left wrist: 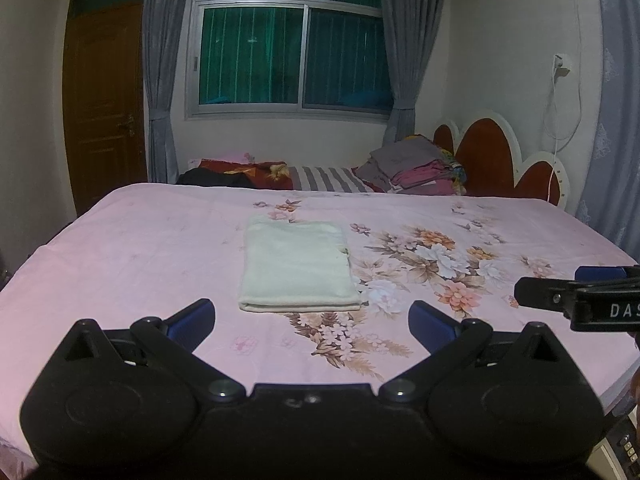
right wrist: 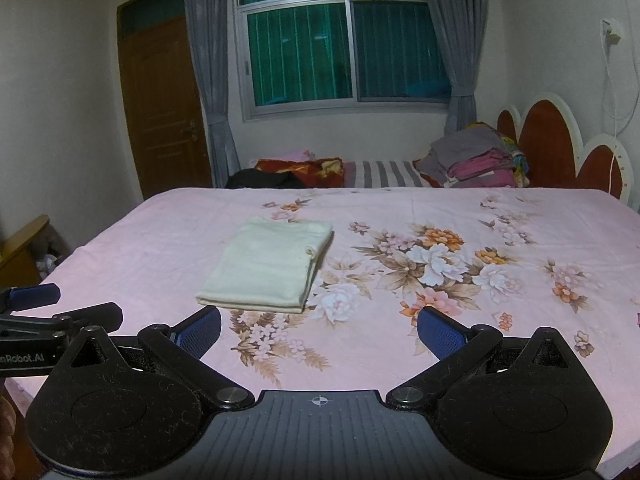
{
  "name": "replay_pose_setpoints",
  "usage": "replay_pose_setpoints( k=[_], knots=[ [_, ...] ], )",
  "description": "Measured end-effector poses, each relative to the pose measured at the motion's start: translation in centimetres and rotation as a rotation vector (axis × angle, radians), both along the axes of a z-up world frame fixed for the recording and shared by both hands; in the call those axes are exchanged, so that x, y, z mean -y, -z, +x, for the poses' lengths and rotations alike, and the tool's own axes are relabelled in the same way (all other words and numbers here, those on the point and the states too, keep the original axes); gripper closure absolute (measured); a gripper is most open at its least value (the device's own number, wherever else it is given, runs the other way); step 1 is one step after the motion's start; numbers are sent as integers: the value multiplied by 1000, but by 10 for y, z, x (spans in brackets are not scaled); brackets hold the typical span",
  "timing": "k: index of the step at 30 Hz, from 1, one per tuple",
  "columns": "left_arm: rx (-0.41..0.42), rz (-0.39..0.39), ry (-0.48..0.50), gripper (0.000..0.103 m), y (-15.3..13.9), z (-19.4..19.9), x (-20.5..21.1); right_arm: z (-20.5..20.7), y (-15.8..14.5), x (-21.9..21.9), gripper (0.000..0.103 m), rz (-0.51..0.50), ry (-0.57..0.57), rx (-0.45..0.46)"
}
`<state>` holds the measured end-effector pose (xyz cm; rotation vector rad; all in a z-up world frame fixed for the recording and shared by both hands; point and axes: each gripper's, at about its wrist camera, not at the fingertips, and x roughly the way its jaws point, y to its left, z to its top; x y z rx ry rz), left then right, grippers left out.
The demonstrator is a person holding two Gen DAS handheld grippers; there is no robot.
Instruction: Fold small clothes
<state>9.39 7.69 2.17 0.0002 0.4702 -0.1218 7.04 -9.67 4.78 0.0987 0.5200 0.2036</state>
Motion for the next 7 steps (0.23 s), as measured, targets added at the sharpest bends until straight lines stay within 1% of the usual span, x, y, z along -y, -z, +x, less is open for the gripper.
replay_pose_setpoints(
  k=[4, 7],
  knots=[
    [-3, -1, 1, 1, 0, 0, 2, 0, 0, 0, 0, 0, 0, -1],
    [-3, 17, 0, 0, 0, -1, 5, 0, 1, 0, 0, 2, -2, -2]
  ],
)
